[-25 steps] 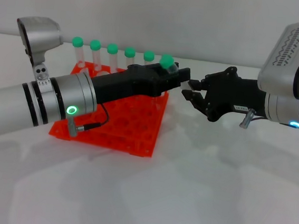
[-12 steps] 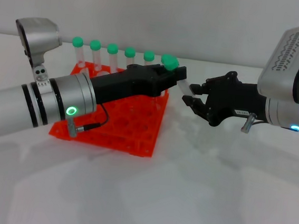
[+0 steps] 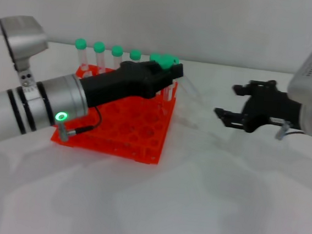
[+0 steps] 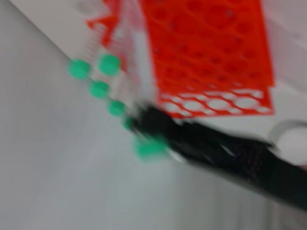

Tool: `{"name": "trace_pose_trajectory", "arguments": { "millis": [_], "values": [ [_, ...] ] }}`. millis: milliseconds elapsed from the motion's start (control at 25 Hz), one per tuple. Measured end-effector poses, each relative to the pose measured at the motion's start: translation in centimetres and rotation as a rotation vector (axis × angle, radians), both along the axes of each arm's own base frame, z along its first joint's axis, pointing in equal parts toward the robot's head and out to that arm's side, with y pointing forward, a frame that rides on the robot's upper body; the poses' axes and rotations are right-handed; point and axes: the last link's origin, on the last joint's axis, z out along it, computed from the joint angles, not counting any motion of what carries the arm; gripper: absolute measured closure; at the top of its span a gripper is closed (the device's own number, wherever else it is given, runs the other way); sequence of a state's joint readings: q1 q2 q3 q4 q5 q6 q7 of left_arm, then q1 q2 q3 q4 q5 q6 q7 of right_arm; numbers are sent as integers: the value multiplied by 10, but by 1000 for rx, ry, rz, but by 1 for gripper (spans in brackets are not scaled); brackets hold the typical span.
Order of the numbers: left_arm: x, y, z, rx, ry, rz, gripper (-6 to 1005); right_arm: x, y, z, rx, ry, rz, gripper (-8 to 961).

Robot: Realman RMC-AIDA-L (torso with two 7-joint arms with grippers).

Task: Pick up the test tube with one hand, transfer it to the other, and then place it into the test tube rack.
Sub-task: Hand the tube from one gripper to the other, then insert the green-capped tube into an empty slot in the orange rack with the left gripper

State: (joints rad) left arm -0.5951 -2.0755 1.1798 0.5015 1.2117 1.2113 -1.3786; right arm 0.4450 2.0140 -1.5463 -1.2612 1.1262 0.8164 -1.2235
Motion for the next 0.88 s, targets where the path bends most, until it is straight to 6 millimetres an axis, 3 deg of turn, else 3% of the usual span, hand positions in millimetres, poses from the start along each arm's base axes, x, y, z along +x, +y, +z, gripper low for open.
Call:
{"name": "trace_pose_trajectory", "arguments": {
  "millis": [320, 600, 880],
  "values": [
    [-22, -28, 30, 139, -16, -36, 786, 45, -4, 28, 100, 34, -134, 270],
    [-51, -55, 43, 247, -52, 3, 786, 60, -8, 31, 113, 30, -170, 85],
    [-67, -67, 46, 320, -70, 70, 786, 65, -7, 31, 117, 20, -178, 86]
  ]
}}
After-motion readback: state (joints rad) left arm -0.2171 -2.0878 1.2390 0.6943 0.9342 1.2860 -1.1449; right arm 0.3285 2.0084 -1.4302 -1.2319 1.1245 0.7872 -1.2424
